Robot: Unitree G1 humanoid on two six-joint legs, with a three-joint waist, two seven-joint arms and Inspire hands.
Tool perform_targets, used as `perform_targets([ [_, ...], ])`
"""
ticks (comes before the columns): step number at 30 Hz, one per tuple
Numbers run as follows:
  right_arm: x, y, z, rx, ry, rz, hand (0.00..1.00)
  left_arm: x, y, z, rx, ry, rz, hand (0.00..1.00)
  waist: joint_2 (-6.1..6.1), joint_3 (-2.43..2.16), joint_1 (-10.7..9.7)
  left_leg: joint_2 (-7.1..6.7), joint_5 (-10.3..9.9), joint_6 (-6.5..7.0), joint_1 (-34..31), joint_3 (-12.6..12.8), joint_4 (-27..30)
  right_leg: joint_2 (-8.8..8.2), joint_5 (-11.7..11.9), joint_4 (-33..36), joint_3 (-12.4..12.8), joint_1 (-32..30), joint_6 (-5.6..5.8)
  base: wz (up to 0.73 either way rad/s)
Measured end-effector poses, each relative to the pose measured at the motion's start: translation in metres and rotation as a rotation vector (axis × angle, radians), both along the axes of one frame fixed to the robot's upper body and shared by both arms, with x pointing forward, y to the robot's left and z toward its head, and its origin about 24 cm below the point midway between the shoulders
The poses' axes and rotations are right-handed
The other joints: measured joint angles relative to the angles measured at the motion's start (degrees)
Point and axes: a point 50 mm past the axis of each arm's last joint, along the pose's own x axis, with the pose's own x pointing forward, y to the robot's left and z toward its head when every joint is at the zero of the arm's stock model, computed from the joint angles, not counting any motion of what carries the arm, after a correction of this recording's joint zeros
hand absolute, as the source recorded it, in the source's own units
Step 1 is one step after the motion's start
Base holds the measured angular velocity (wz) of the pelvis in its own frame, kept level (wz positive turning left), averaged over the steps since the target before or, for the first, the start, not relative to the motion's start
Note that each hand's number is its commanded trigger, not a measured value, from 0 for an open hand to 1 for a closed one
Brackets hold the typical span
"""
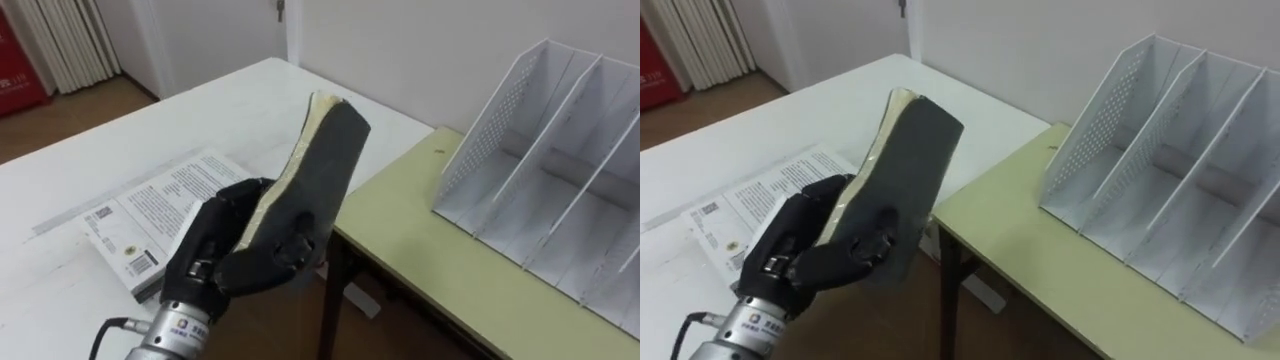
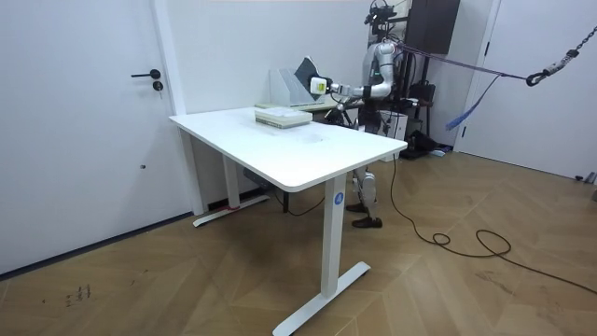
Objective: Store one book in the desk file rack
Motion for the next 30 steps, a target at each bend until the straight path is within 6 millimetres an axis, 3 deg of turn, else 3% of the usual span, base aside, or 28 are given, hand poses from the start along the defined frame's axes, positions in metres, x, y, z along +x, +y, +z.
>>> perform_targets([
  [3, 0.013, 0.026, 0.025, 0.346, -0.086, -0.058, 0.00, -0.005, 0.003, -0.003, -0.113, 0.017, -0.064, 1.00, 0.73, 0.20, -0.14, -0.16, -0.01, 0.00, 0.04, 0.03, 0.43, -0.17, -0.01, 0.08, -0.10, 0.41, 0.18, 0.08],
  [11, 0.029, 0.033, 0.065, 0.693, -0.211, -0.092, 0.00, -0.014, 0.014, -0.017, -0.233, 0.077, -0.145, 1.00, 1.02, 0.31, -0.80, -0.12, -0.03, -0.01, -0.24, 0.02, 0.42, -0.14, -0.05, 0.27, 0.01, 0.13, 0.18, 0.01],
  [18, 0.042, 0.031, 0.087, 0.868, -0.286, -0.120, 0.00, -0.017, 0.010, -0.018, -0.310, 0.074, -0.289, 1.00, 1.09, 0.17, -2.81, -0.12, -0.03, -0.01, -0.18, 0.30, 0.52, -0.14, -0.06, 0.88, 0.20, -0.06, 0.15, -0.03],
  [25, 0.045, 0.030, 0.096, 0.985, -0.293, -0.142, 0.00, -0.021, 0.007, -0.026, -0.312, 0.132, -0.392, 1.00, 0.64, -0.22, -2.59, -0.03, -0.04, -0.02, -0.42, 0.98, 0.76, -0.07, -0.10, 1.16, 0.98, -0.85, 0.08, -0.06],
  [30, 0.044, 0.032, 0.100, 1.106, -0.284, -0.149, 0.00, -0.025, 0.007, -0.031, -0.324, 0.149, -0.481, 1.00, 1.00, -0.36, -2.70, 0.01, -0.15, 0.02, -0.39, 1.72, 0.96, -0.08, -0.11, 1.92, 1.51, -1.14, 0.10, -0.07],
])
